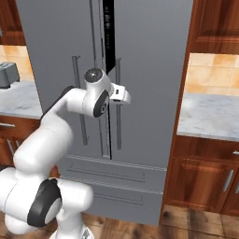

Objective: Move the hot dog bun to the plate on the dining table and place the condiment next to that plate. Then navigate to the fridge and take the sausage and place it on the plate as well.

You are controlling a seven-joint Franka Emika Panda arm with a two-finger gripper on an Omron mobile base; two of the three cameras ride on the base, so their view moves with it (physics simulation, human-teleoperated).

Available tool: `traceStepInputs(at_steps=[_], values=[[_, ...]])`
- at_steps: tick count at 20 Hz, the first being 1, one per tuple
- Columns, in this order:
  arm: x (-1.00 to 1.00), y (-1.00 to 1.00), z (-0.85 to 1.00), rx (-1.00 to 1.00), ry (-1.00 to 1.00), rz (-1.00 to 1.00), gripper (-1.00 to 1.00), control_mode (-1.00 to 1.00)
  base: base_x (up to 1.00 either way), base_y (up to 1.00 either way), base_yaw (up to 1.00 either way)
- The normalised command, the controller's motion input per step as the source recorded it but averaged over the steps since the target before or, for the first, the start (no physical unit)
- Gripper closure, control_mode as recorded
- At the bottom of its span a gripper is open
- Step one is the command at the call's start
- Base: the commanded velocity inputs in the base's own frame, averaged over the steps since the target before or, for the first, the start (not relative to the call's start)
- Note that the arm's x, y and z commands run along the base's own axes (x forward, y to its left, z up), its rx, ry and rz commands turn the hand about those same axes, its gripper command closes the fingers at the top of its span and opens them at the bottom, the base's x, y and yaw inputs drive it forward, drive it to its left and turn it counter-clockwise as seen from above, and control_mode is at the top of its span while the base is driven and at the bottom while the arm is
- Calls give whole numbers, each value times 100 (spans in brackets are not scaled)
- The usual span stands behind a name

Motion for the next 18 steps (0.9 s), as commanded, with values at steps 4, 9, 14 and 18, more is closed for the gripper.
traceStepInputs(at_steps=[4,9,14,18], values=[[61,-8,0,0,0,0,-100,-100,0,0,0],[57,-17,-3,0,-2,0,-100,-100,0,0,0],[46,-12,-10,0,-1,0,-100,-100,0,0,0],[43,0,-12,0,-2,0,-100,-100,0,0,0]])
